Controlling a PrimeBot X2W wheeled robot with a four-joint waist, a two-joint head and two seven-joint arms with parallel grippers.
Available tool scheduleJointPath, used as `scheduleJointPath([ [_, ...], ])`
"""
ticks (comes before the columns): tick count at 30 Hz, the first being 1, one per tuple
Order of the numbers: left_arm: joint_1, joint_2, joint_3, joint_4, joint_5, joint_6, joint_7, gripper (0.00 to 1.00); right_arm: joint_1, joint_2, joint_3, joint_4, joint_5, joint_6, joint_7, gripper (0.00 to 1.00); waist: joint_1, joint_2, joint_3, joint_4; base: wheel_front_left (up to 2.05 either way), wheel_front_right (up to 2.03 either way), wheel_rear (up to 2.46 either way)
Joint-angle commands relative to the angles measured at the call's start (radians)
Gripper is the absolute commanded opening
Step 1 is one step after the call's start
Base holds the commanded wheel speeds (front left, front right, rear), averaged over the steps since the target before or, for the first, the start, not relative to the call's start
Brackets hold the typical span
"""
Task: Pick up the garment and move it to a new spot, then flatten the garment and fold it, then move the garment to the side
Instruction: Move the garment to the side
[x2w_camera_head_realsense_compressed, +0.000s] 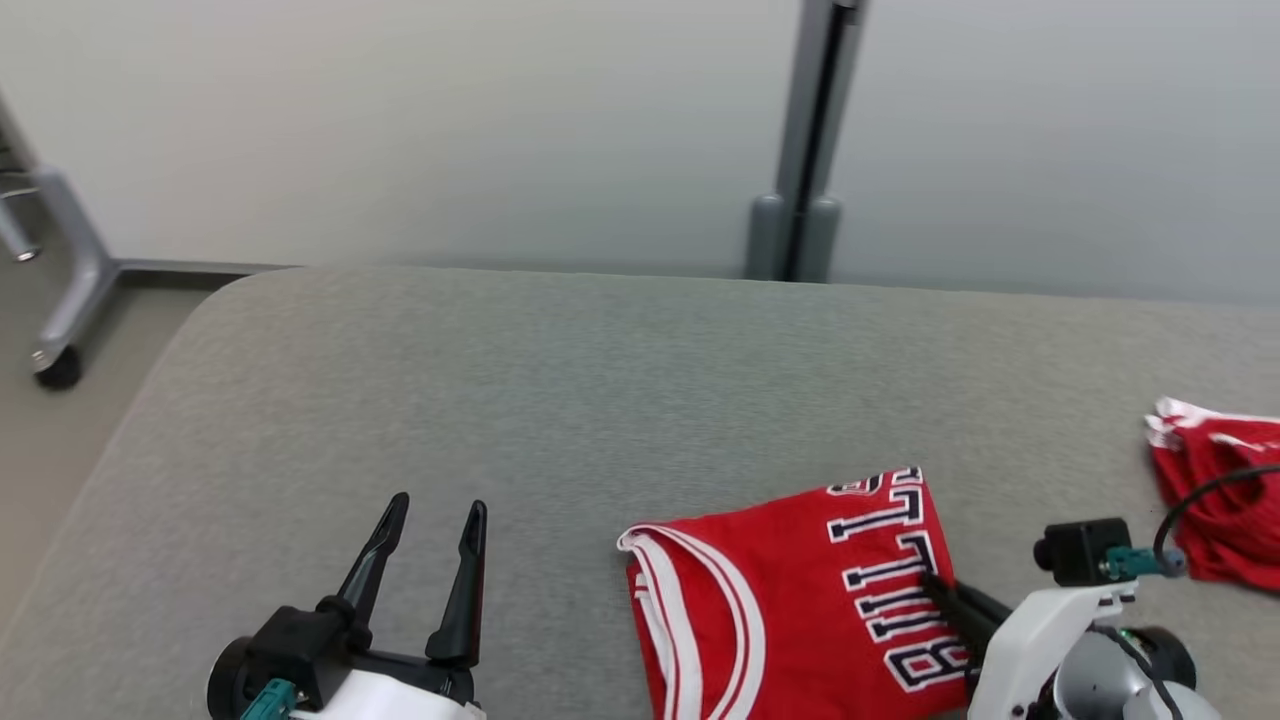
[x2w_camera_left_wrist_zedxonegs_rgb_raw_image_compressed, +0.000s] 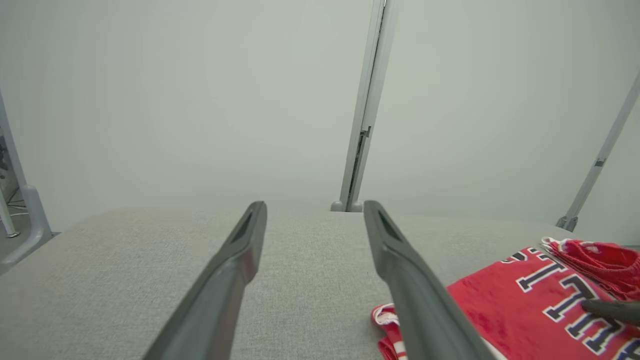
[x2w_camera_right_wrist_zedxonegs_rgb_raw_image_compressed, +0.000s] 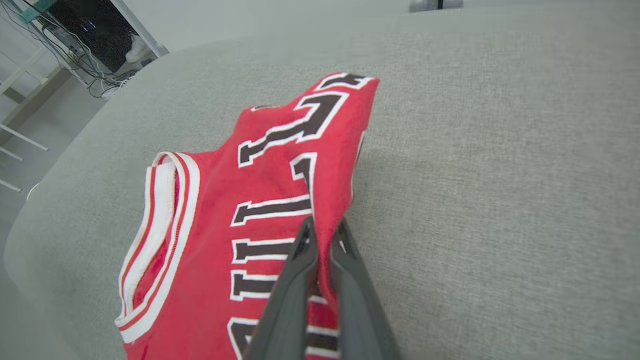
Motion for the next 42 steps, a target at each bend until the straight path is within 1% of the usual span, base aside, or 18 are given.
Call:
scheduleJointPath([
  [1,-0.025,-0.002,0.004,0.0,0.005,-0.003,-0.002,1.0,-0.021,-0.021,0.007,-0.016,0.002,0.001,-0.016,0.0,0.0,0.0,0.012,-0.095,0.0,0.0,0.0],
  [5,-0.042,-0.011,0.0,0.005,0.016,-0.014,-0.001,1.0,-0.048,-0.05,0.033,-0.045,0.014,0.001,-0.039,0.0,0.0,0.0,0.032,-0.199,0.0,0.0,0.0],
  [11,-0.073,-0.023,-0.004,0.008,0.03,-0.024,-0.002,1.0,-0.08,-0.076,0.059,-0.063,0.04,0.001,-0.081,0.0,0.0,0.0,0.066,-0.332,0.0,0.0,0.0],
  [14,-0.09,-0.027,-0.007,0.011,0.038,-0.031,-0.002,1.0,-0.096,-0.082,0.071,-0.066,0.05,0.001,-0.106,0.0,0.0,0.0,0.086,-0.378,0.0,0.0,0.0],
  [17,-0.109,-0.028,-0.011,0.016,0.048,-0.037,-0.002,1.0,-0.119,-0.087,0.084,-0.063,0.063,0.001,-0.133,0.0,0.0,0.0,0.112,-0.404,0.0,0.0,0.0],
  [23,-0.152,-0.019,-0.02,0.025,0.068,-0.049,-0.002,1.0,-0.231,-0.113,0.132,-0.043,0.07,0.001,-0.185,0.0,0.0,0.0,0.182,-0.421,0.0,0.0,0.0],
  [26,-0.177,-0.008,-0.024,0.03,0.077,-0.051,-0.002,1.0,-0.317,-0.135,0.152,-0.018,0.081,0.001,-0.209,0.0,0.0,0.0,0.224,-0.411,0.0,0.0,0.0],
  [30,-0.208,0.003,-0.031,0.036,0.087,-0.055,0.0,1.0,-0.436,-0.184,0.159,0.033,0.107,0.001,-0.229,0.0,0.0,0.0,0.279,-0.392,0.0,0.0,0.0],
  [35,-0.242,0.011,-0.045,0.03,0.094,-0.057,0.012,1.0,-0.544,-0.285,0.137,0.085,0.129,0.001,-0.232,0.0,0.0,0.0,0.346,-0.363,0.0,0.0,0.0],
  [36,-0.247,0.014,-0.047,0.03,0.097,-0.057,0.015,1.0,-0.554,-0.305,0.129,0.089,0.134,0.001,-0.23,0.0,0.0,0.0,0.356,-0.359,0.0,0.0,0.0],
  [37,-0.247,0.014,-0.047,0.03,0.097,-0.057,0.015,1.0,-0.554,-0.305,0.129,0.089,0.134,0.001,-0.23,0.0,0.0,0.0,0.356,-0.359,0.0,0.0,0.0],
  [40,-0.256,0.022,-0.05,0.025,0.101,-0.055,0.022,1.0,-0.572,-0.373,0.092,0.1,0.139,0.001,-0.229,0.0,0.0,0.0,0.382,-0.353,0.0,0.0,0.0],
  [42,-0.26,0.028,-0.049,0.019,0.103,-0.052,0.026,1.0,-0.578,-0.407,0.062,0.108,0.138,0.001,-0.231,0.0,0.0,0.0,0.398,-0.354,0.0,0.0,0.0],
])
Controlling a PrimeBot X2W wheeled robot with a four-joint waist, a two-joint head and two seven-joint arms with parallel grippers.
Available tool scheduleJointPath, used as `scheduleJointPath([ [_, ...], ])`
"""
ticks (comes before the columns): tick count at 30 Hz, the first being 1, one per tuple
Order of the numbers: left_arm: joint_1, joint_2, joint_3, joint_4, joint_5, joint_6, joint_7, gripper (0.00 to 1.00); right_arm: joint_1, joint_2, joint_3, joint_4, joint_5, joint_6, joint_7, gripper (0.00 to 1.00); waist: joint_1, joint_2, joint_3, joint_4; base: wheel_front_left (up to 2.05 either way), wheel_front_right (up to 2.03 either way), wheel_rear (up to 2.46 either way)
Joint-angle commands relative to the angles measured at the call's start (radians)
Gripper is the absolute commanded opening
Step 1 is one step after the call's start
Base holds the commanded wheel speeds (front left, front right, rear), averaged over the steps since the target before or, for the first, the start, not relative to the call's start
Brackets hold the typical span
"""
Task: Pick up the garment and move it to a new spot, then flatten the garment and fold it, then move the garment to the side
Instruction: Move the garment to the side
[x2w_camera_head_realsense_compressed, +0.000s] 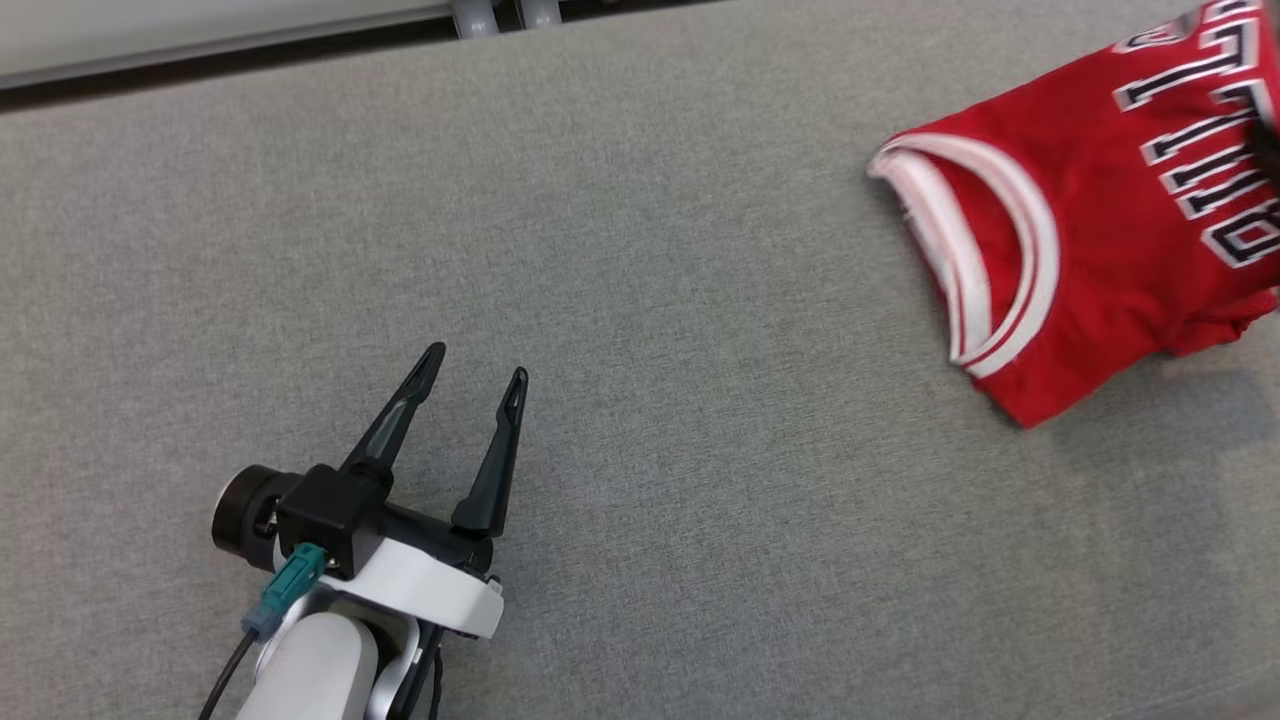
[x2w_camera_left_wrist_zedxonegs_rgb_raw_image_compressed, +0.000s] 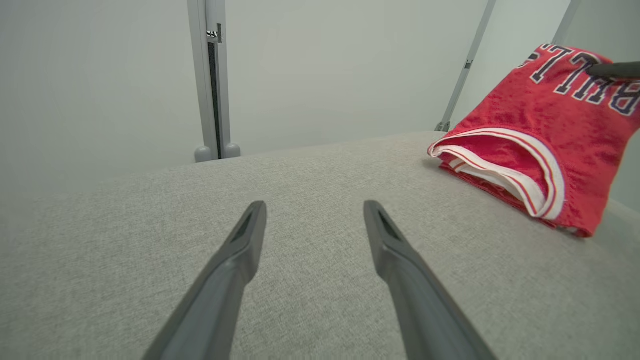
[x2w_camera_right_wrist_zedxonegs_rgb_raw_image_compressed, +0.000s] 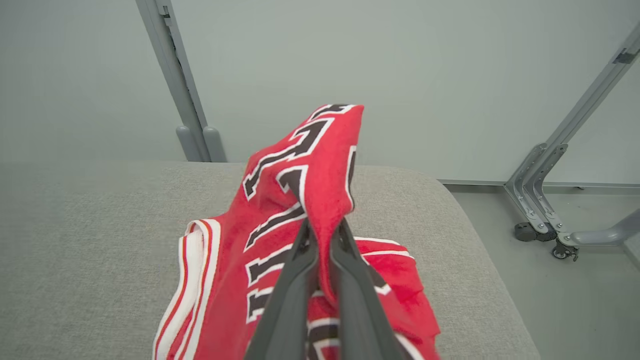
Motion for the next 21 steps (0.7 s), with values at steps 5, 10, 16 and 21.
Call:
scheduleJointPath([
  [5,-0.034,0.018,-0.004,-0.024,0.015,0.005,0.017,1.0,-0.024,-0.04,-0.076,0.061,-0.046,0.0,0.021,0.0,0.0,-0.0001,0.061,-0.002,0.0,0.0,0.0],
  [10,-0.055,0.03,-0.012,-0.044,0.022,0.006,0.036,1.0,-0.053,0.01,-0.129,0.171,-0.169,0.0,0.045,0.0,0.0,-0.0001,0.107,-0.009,0.0,0.0,0.0],
  [16,-0.07,0.033,-0.021,-0.038,0.016,0.003,0.038,1.0,-0.107,0.086,-0.195,0.324,-0.343,0.0,0.014,1.0,0.0,-0.0001,0.117,0.001,0.0,0.0,0.0],
  [21,-0.058,0.016,-0.023,-0.012,0.002,0.011,0.017,1.0,-0.126,0.116,-0.294,0.423,-0.496,0.0,-0.044,1.0,0.0,-0.0001,0.068,0.026,0.0,0.0,0.0],
])
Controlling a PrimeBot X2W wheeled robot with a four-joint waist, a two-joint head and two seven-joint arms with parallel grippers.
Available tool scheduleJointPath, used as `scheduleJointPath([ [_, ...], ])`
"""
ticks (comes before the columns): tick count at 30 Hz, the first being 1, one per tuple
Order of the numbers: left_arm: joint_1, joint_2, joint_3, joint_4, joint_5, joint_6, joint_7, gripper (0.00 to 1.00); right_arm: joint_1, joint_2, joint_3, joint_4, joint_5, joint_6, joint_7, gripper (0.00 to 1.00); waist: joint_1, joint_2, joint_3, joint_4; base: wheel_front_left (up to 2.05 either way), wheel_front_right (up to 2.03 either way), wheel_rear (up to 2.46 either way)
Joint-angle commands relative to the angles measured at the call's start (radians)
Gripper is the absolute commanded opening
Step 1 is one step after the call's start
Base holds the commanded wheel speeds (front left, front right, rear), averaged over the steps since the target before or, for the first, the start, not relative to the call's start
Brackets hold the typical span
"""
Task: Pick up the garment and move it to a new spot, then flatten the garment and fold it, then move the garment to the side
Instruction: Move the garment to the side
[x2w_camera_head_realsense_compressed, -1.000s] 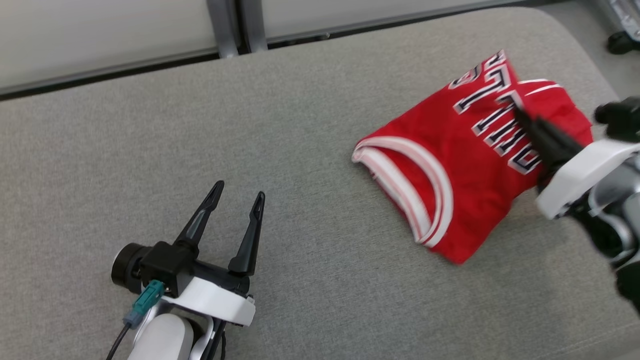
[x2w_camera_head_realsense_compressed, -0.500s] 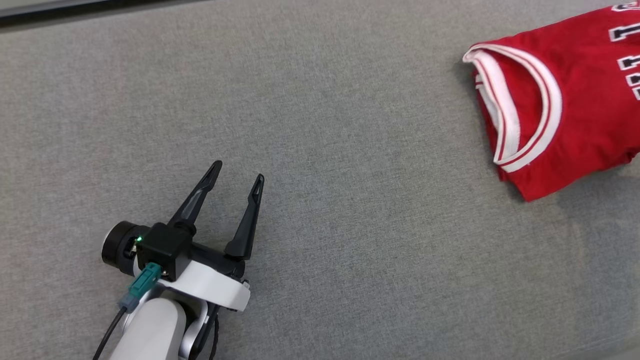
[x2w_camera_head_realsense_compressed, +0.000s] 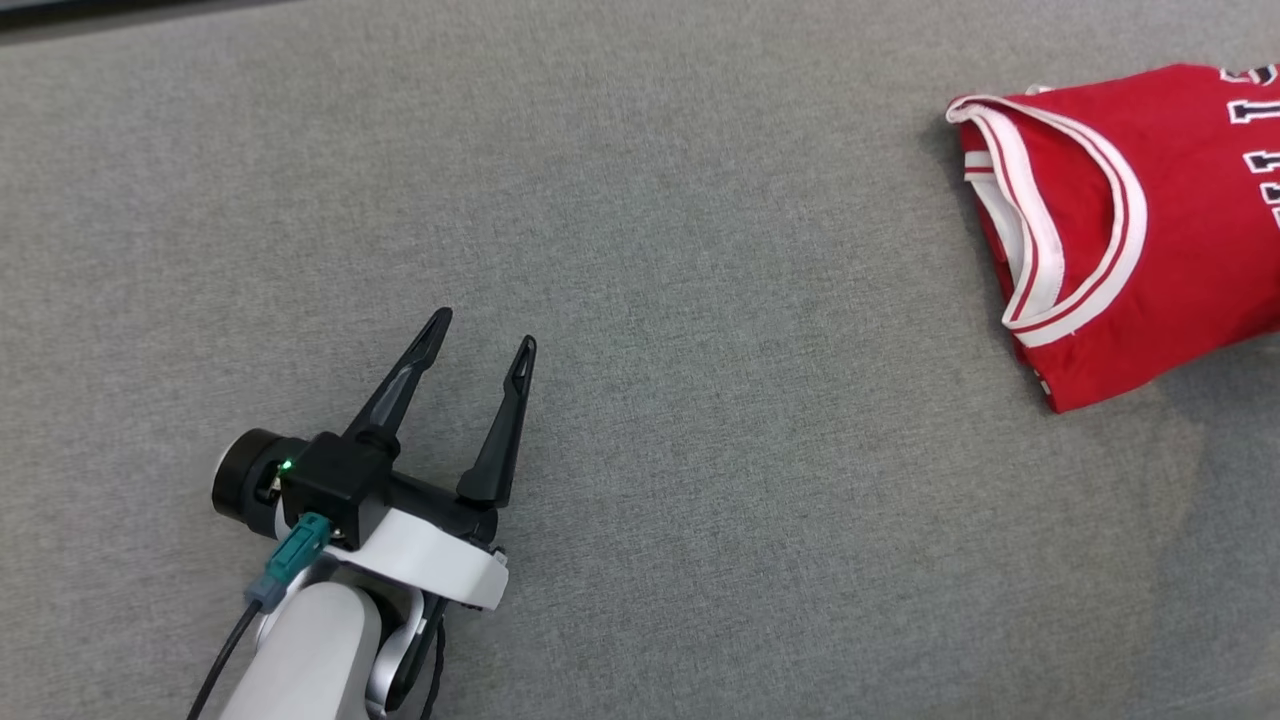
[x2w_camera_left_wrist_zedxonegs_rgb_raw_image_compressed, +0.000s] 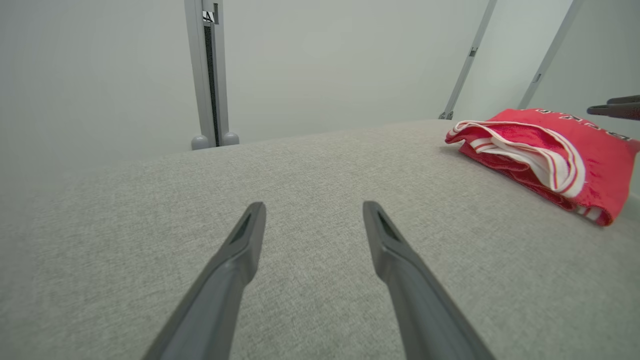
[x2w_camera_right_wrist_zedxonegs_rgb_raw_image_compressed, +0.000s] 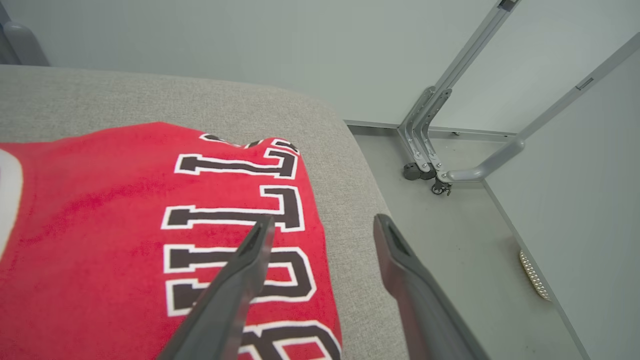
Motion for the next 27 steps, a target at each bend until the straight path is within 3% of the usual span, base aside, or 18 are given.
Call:
scheduleJointPath([
  [1,0.006,-0.001,0.005,0.006,-0.005,0.006,-0.009,1.0,-0.005,0.003,-0.029,0.01,-0.03,0.0,-0.021,1.0,0.0,0.0,-0.036,0.018,0.0,0.0,0.0],
  [6,0.056,-0.005,0.041,0.031,-0.037,0.021,-0.039,1.0,0.059,0.07,-0.092,-0.038,-0.111,0.0,-0.109,1.0,0.0,0.0,-0.18,0.06,0.0,0.0,0.0],
  [10,0.115,0.014,0.1,0.009,-0.05,0.055,-0.046,1.0,0.139,0.128,-0.082,-0.151,-0.063,0.0,-0.167,1.0,0.0,0.0,-0.277,0.084,0.0,0.0,0.0],
  [14,0.181,0.03,0.167,-0.052,-0.076,0.079,-0.048,1.0,0.243,0.14,-0.056,-0.291,-0.021,0.0,-0.202,1.0,0.0,0.0,-0.357,0.105,0.0,0.0,0.0],
  [19,0.251,0.041,0.225,-0.092,-0.111,0.094,-0.048,1.0,0.364,0.162,-0.052,-0.418,-0.003,0.0,-0.217,1.0,0.0,0.0,-0.417,0.122,0.0,0.0,0.0],
  [27,0.344,0.019,0.274,-0.093,-0.148,0.103,-0.049,1.0,0.602,0.26,-0.088,-0.58,0.025,0.0,-0.235,1.0,0.0,0.0,-0.467,0.151,0.0,0.0,0.0],
])
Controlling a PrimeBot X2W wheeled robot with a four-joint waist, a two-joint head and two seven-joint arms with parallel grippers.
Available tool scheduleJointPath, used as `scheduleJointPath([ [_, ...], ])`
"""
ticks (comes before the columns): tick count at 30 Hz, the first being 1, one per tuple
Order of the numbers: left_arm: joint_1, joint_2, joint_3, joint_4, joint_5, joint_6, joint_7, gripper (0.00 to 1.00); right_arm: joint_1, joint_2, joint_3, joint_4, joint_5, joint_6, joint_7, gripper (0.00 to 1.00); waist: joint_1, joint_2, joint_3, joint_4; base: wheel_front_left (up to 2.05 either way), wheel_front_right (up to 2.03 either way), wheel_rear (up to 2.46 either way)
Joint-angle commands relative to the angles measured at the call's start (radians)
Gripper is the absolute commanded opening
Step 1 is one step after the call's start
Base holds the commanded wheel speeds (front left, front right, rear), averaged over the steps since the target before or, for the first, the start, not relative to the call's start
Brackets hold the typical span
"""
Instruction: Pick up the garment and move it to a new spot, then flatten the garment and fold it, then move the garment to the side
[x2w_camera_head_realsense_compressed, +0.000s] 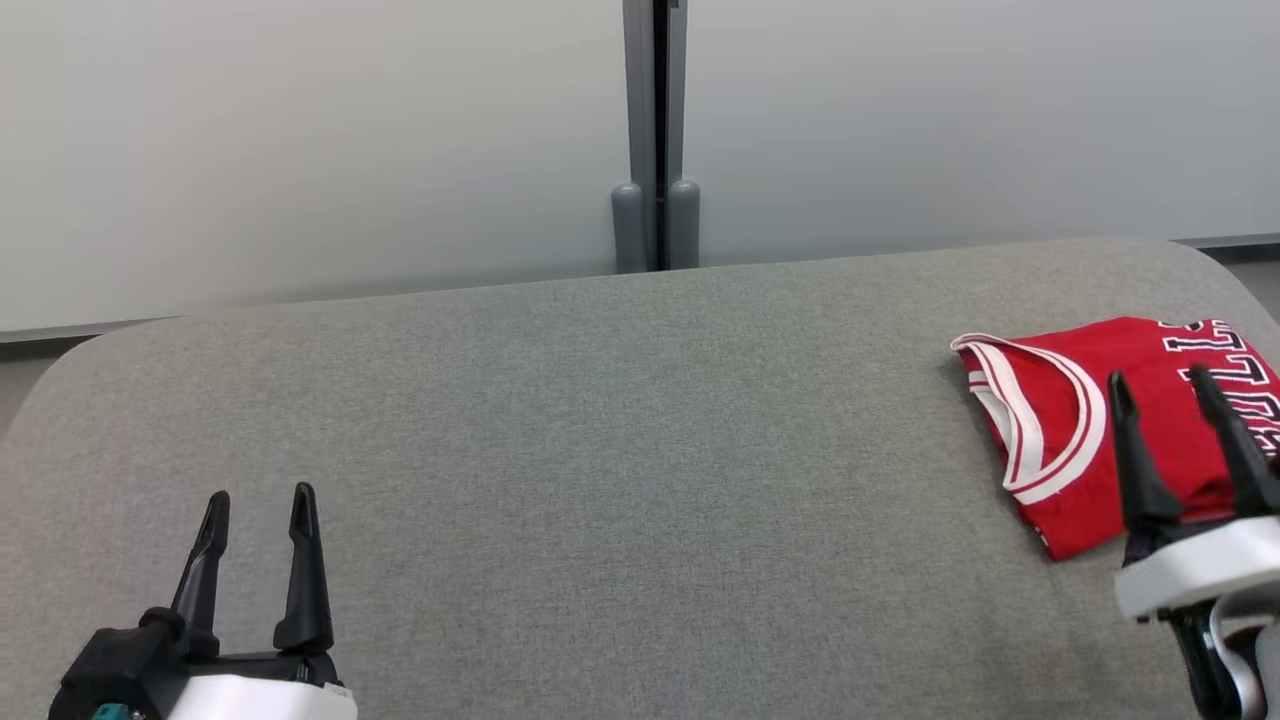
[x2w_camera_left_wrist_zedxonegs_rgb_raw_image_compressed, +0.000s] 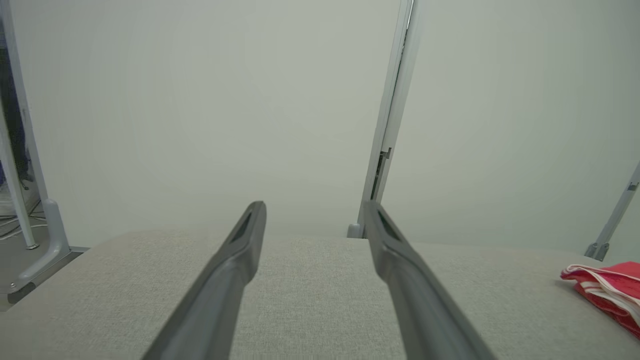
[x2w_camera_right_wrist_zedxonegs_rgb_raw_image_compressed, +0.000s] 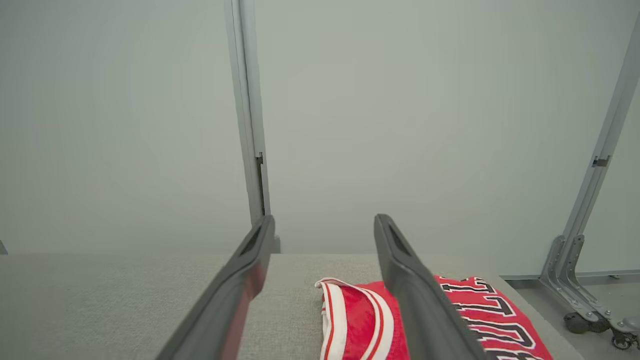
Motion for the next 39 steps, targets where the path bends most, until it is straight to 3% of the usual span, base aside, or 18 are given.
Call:
scheduleJointPath([
  [1,0.008,-0.007,0.005,0.002,0.006,0.0,-0.004,1.0,0.041,0.008,-0.013,-0.01,0.014,0.0,-0.008,1.0,0.0,0.0,-0.014,0.016,0.0,0.0,0.0],
  [11,0.047,-0.07,0.037,0.043,0.087,-0.043,-0.004,1.0,0.185,0.035,0.026,-0.043,0.076,0.0,-0.059,1.0,0.0,0.0,-0.025,0.041,0.0,0.0,0.0],
  [28,0.043,-0.105,0.08,0.093,0.126,-0.094,-0.004,1.0,0.174,0.045,0.064,-0.053,0.081,0.0,-0.064,1.0,0.0,0.0,-0.038,0.036,0.0,0.0,0.0],
  [29,0.046,-0.108,0.076,0.094,0.126,-0.091,0.0,0.0,0.179,0.051,0.067,-0.053,0.083,0.0,-0.058,0.0,0.0,0.0,-0.038,0.037,0.0,0.0,0.0],
  [39,0.024,-0.114,0.088,0.138,0.006,-0.096,0.044,0.0,0.185,0.075,0.055,-0.029,0.193,0.0,-0.019,0.0,0.0,0.0,-0.035,0.037,0.0,0.0,0.0],
])
